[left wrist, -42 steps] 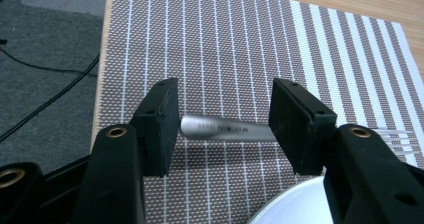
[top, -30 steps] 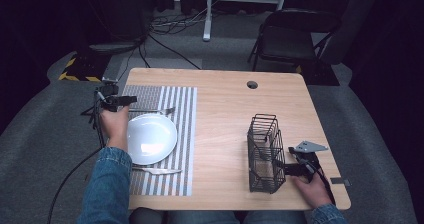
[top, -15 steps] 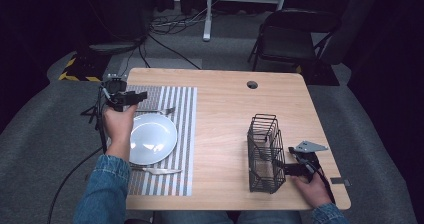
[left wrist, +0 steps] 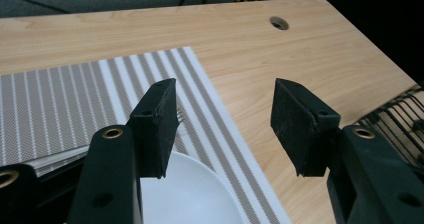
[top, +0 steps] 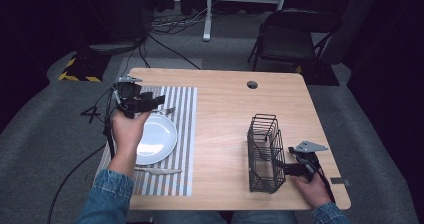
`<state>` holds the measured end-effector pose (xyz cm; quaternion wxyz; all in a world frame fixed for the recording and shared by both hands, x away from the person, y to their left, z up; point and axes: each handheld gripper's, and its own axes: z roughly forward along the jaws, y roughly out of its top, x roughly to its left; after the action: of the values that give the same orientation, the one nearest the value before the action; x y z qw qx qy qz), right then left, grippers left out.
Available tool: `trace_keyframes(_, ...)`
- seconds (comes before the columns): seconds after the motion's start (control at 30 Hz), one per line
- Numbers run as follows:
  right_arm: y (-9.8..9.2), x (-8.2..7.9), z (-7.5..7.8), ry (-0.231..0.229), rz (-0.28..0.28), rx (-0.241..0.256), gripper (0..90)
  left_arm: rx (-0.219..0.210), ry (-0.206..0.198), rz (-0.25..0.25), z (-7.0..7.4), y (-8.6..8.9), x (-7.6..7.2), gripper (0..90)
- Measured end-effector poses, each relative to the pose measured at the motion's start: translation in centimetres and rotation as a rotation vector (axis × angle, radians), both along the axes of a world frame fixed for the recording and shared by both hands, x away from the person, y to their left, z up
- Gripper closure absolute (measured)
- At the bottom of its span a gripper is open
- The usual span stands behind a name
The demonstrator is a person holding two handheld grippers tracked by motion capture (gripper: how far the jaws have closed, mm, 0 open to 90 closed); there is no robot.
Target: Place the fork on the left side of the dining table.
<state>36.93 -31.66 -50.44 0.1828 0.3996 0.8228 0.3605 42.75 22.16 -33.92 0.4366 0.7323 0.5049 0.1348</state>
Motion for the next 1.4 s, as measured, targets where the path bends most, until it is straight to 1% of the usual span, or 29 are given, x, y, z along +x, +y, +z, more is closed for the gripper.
trace_keyframes(0.1, 0.0, 0.0, 0.0, 0.0, 0.0, 0.0, 18.8, 0.002, -0.005, -0.051, 0.4, -1.2, -1.0, 44.4)
trace_keyframes(0.13, 0.0, 0.0, 0.0, 0.0, 0.0, 0.0, 18.8, 0.002, -0.005, -0.051, 0.4, -1.2, -1.0, 44.2)
trace_keyframes(0.17, 0.0, 0.0, 0.0, 0.0, 0.0, 0.0, 18.8, 0.012, -0.009, -0.078, 0.6, -1.9, -1.7, 44.1)
trace_keyframes(0.3, 0.0, 0.0, 0.0, 0.0, 0.0, 0.0, 18.8, 0.007, -0.022, -0.126, 0.9, -3.2, -3.2, 44.0)
trace_keyframes(0.4, 0.0, 0.0, 0.0, 0.0, 0.0, 0.0, 18.8, 0.012, -0.039, -0.154, 1.0, -4.2, -4.3, 43.9)
trace_keyframes(0.47, 0.0, 0.0, 0.0, 0.0, 0.0, 0.0, 18.8, 0.009, -0.064, -0.164, 0.9, -4.7, -5.1, 43.9)
trace_keyframes(0.57, 0.0, 0.0, 0.0, 0.0, 0.0, 0.0, 18.8, -0.008, -0.084, -0.189, 0.7, -5.5, -6.1, 43.9)
trace_keyframes(0.63, 0.0, 0.0, 0.0, 0.0, 0.0, 0.0, 18.8, -0.032, -0.095, -0.196, 0.3, -5.8, -6.6, 43.9)
trace_keyframes(0.67, 0.0, 0.0, 0.0, 0.0, 0.0, 0.0, 18.8, -0.043, -0.099, -0.192, 0.0, -6.0, -6.8, 44.0)
trace_keyframes(0.73, 0.0, 0.0, 0.0, 0.0, 0.0, 0.0, 18.8, -0.031, -0.072, -0.213, -0.8, -6.6, -6.7, 43.7)
trace_keyframes(0.77, 0.0, 0.0, 0.0, 0.0, 0.0, 0.0, 18.8, -0.023, -0.065, -0.219, -1.2, -6.9, -6.7, 43.7)
trace_keyframes(0.87, 0.0, 0.0, 0.0, 0.0, 0.0, 0.0, 18.8, -0.02, -0.043, -0.233, -2.3, -7.8, -6.6, 43.9)
trace_keyframes(0.9, 0.0, 0.0, 0.0, 0.0, 0.0, 0.0, 18.8, -0.027, -0.039, -0.239, -2.5, -8.1, -6.5, 43.9)
trace_keyframes(1.13, 0.0, 0.0, 0.0, 0.0, 0.0, 0.0, 18.8, -0.024, -0.047, -0.267, -3.6, -9.3, -6.8, 43.8)
trace_keyframes(1.23, 0.0, 0.0, 0.0, 0.0, 0.0, 0.0, 18.8, -0.016, -0.076, -0.262, -4.3, -9.9, -7.3, 44.3)
trace_keyframes(1.33, 0.0, 0.0, 0.0, 0.001, 0.0, 0.001, 18.8, -0.011, -0.065, -0.277, -5.1, -10.7, -7.4, 44.5)
trace_keyframes(1.4, 0.0, 0.0, 0.0, 0.0, 0.0, 0.001, 18.8, -0.012, -0.046, -0.292, -5.6, -11.1, -7.4, 44.5)
